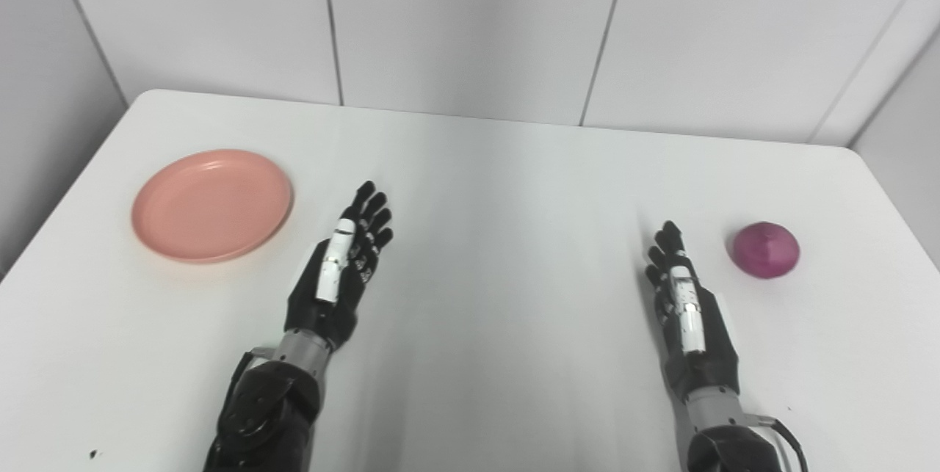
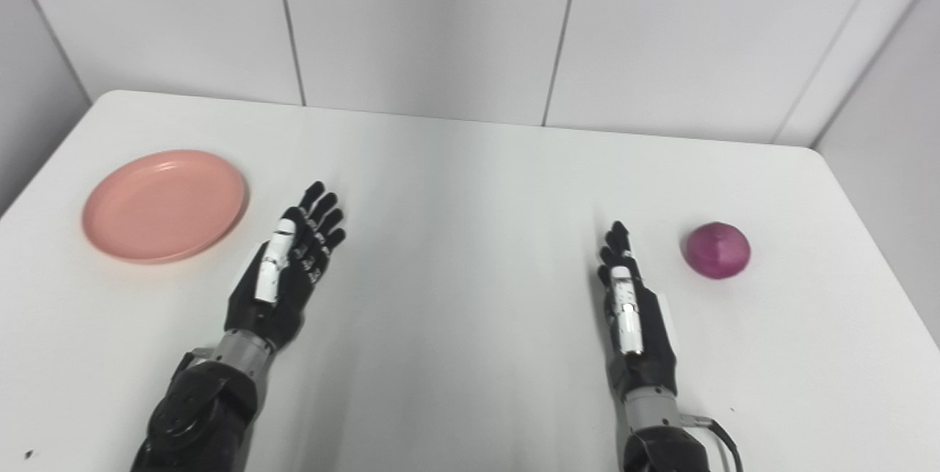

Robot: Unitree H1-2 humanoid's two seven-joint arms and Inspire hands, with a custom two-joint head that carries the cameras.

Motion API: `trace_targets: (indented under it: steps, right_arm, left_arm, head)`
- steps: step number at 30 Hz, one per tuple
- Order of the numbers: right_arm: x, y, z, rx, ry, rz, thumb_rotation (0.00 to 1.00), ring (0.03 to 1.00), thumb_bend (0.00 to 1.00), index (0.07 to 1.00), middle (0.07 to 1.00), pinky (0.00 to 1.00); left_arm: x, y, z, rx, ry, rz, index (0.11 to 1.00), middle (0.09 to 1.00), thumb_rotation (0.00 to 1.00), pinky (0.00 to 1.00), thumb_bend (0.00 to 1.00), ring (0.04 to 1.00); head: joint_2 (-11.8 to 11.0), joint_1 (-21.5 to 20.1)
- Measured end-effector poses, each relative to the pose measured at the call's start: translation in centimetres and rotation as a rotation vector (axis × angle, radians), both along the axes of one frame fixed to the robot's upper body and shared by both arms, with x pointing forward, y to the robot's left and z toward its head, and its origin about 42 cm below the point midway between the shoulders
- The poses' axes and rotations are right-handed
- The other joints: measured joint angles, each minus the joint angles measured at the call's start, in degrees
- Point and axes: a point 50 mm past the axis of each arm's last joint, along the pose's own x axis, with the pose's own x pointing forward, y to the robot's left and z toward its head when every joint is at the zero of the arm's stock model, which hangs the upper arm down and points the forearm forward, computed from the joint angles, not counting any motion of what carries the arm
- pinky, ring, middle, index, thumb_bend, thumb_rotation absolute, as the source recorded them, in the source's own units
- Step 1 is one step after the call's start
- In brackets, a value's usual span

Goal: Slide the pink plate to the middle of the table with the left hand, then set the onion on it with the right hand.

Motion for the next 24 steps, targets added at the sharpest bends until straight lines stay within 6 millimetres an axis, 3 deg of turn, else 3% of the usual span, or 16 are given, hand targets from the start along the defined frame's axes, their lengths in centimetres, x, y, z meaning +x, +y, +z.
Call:
trace_targets:
  steps: [18,24]
  right_arm:
    - [0.0,-1.5,0.2,0.015,-0.003,0.014,1.00,1.000,0.09,1.000,1.000,1.00]
    - [-0.1,-2.1,0.3,0.013,0.001,0.006,1.00,1.000,0.03,1.000,1.000,1.00]
  left_arm:
    - [0.3,-3.1,0.0,-0.014,0.009,-0.010,0.999,1.000,1.00,1.00,0.38,1.000]
    - [0.4,-4.1,-0.2,-0.017,-0.002,-0.008,1.000,1.000,1.00,1.00,0.40,1.000]
  head:
    - [-2.7,12.9]
    - [-4.0,17.0]
